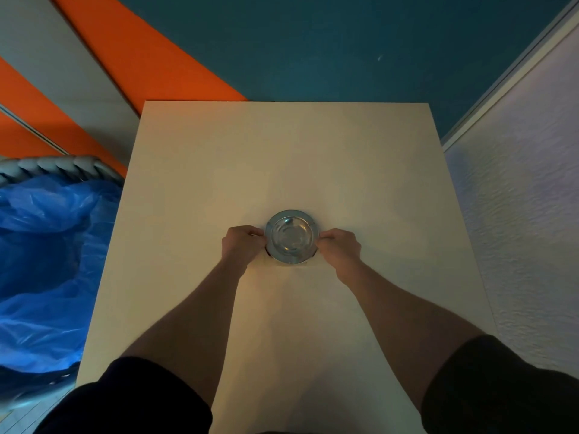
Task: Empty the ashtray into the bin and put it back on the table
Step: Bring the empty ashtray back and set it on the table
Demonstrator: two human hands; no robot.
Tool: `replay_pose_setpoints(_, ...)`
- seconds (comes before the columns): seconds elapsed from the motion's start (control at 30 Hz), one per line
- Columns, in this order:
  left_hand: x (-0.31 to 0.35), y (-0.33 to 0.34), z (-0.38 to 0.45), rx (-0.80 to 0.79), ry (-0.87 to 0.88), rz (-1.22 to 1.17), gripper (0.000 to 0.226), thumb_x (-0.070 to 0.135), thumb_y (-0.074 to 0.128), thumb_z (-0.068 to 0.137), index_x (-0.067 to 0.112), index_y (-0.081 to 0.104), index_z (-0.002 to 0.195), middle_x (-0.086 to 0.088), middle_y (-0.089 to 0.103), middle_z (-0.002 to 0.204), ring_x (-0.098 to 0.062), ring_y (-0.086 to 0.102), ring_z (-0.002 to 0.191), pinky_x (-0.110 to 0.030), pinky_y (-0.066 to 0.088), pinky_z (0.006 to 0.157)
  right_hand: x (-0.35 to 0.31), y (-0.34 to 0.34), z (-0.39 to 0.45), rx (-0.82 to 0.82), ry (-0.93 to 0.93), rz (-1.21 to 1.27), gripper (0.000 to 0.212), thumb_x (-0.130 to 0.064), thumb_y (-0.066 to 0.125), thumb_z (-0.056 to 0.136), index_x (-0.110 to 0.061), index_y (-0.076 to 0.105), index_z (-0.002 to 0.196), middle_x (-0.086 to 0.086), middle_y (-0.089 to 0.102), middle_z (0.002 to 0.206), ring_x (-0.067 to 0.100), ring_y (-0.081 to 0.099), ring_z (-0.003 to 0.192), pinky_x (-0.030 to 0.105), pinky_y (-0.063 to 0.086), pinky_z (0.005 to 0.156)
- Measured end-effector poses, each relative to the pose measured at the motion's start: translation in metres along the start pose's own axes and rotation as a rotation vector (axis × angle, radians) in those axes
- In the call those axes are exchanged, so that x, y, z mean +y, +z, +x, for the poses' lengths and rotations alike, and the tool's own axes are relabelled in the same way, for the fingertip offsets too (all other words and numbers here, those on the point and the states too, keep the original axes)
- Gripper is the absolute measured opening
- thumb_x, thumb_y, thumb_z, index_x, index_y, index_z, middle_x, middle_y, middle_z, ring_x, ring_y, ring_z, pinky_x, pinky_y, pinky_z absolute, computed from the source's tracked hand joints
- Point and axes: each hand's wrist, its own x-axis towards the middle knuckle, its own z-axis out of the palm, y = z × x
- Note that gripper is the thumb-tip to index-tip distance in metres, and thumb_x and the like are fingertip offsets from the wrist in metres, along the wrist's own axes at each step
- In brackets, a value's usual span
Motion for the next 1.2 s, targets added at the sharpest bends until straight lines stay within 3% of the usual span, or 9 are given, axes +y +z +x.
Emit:
replay_pose_setpoints(0.13, 0.0008, -0.0005, -0.0023, -0.008, -0.007, -0.005, 0.014, 0.016, 0.075, 0.073, 0.027, 0.069, 0.066, -0.007, 0.073, 0.084, -0.026, 0.066, 0.082, -0.038, 0.059, 0.081, -0.0015, -0.0005, -0.0008, 0.0, 0.004, -0.006, 0.019, -0.019, 0.063, 0.078, -0.02, 0.078, 0.089, 0.004, 0.077, 0.09, 0.025, 0.066, 0.087, 0.026, 0.043, 0.069)
replay_pose_setpoints(0.27, 0.0029, -0.0027, -0.0033, -0.009, -0.036, -0.041, 0.008, 0.018, 0.072, 0.075, 0.02, 0.072, 0.067, -0.007, 0.07, 0.07, -0.025, 0.062, 0.067, -0.04, 0.058, 0.075, -0.0002, -0.0004, -0.0025, 0.002, 0.022, 0.01, 0.016, -0.023, 0.06, 0.077, -0.018, 0.075, 0.076, 0.004, 0.073, 0.077, 0.027, 0.065, 0.081, 0.026, 0.041, 0.062)
replay_pose_setpoints(0.5, 0.0029, -0.0026, -0.0046, -0.01, -0.037, -0.062, 0.013, 0.012, 0.072, 0.076, 0.023, 0.071, 0.068, -0.004, 0.068, 0.064, -0.02, 0.058, 0.056, -0.031, 0.054, 0.063, 0.0013, 0.0003, -0.0022, 0.028, 0.04, 0.081, 0.017, -0.023, 0.063, 0.079, -0.022, 0.077, 0.088, 0.003, 0.077, 0.092, 0.025, 0.068, 0.09, 0.031, 0.053, 0.083)
replay_pose_setpoints(0.67, 0.0005, -0.0016, -0.002, -0.002, -0.033, -0.058, 0.016, 0.011, 0.074, 0.076, 0.025, 0.071, 0.069, -0.001, 0.068, 0.065, -0.015, 0.06, 0.054, -0.027, 0.051, 0.063, 0.0018, 0.001, -0.0027, 0.021, 0.034, 0.055, 0.018, -0.021, 0.063, 0.08, -0.021, 0.077, 0.09, 0.002, 0.077, 0.092, 0.023, 0.068, 0.09, 0.025, 0.047, 0.074)
replay_pose_setpoints(0.87, -0.0024, -0.0003, -0.0007, 0.009, -0.027, -0.057, 0.012, 0.01, 0.074, 0.075, 0.022, 0.075, 0.074, -0.001, 0.068, 0.066, -0.015, 0.06, 0.054, -0.029, 0.054, 0.066, 0.0027, 0.0028, -0.0023, 0.036, 0.031, 0.072, 0.017, -0.019, 0.063, 0.079, -0.022, 0.077, 0.088, 0.0, 0.077, 0.094, 0.022, 0.066, 0.09, 0.024, 0.044, 0.073)
replay_pose_setpoints(1.03, -0.0041, -0.0002, 0.0001, 0.004, -0.002, -0.038, 0.018, 0.011, 0.073, 0.075, 0.025, 0.07, 0.064, -0.001, 0.068, 0.063, -0.022, 0.061, 0.064, -0.033, 0.055, 0.071, 0.0041, 0.0026, -0.0018, 0.04, 0.015, 0.032, 0.018, -0.019, 0.061, 0.08, -0.021, 0.077, 0.088, 0.0, 0.077, 0.096, 0.023, 0.065, 0.09, 0.024, 0.041, 0.073)
replay_pose_setpoints(1.2, -0.0045, 0.0003, 0.0004, 0.005, -0.011, -0.05, 0.012, 0.01, 0.073, 0.075, 0.022, 0.074, 0.071, 0.0, 0.068, 0.062, -0.018, 0.061, 0.058, -0.029, 0.054, 0.068, 0.0041, 0.0033, -0.0008, 0.028, 0.022, 0.031, 0.019, -0.019, 0.061, 0.08, -0.022, 0.077, 0.09, 0.001, 0.077, 0.094, 0.022, 0.065, 0.09, 0.025, 0.043, 0.072)
